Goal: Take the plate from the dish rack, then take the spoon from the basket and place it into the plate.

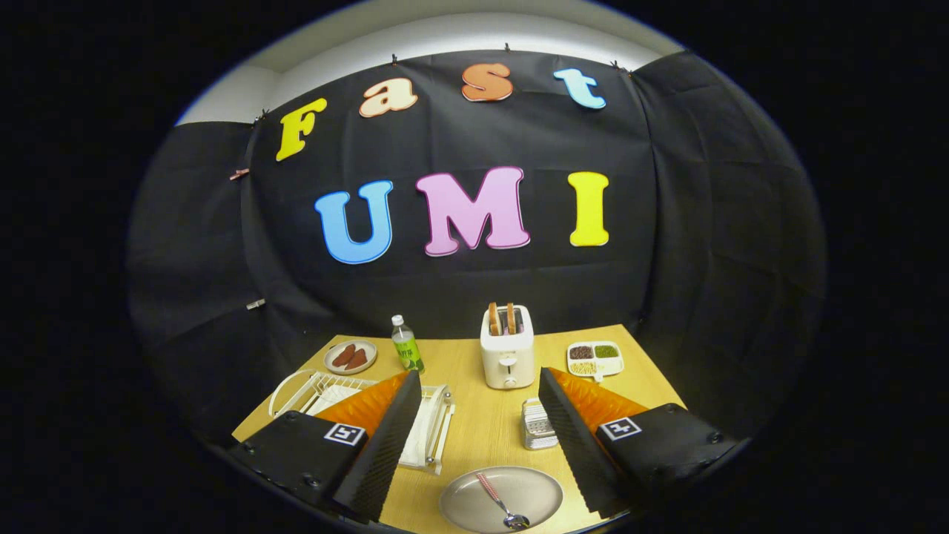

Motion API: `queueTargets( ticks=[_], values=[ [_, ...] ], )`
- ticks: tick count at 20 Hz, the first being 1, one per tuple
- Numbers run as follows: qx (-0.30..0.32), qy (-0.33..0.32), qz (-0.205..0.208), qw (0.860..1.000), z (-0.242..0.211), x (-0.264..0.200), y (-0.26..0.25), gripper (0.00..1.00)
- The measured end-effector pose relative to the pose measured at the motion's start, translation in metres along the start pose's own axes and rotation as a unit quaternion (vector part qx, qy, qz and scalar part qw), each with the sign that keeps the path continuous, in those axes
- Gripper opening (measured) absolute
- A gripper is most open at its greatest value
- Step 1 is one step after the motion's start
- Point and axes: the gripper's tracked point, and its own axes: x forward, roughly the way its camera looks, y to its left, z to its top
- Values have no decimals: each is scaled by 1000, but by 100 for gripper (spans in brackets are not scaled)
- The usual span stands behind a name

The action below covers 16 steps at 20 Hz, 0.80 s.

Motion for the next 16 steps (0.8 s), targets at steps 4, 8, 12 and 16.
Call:
queueTargets(
  ticks=[4,8,12,16],
  values=[
    [0,-56,-22,998,36,-25,-2,98],
    [-18,-55,-17,998,31,-30,-4,98],
    [-14,-38,-11,999,22,-25,-10,98],
    [-8,-19,-4,1000,11,-13,-11,98]
  ],
)
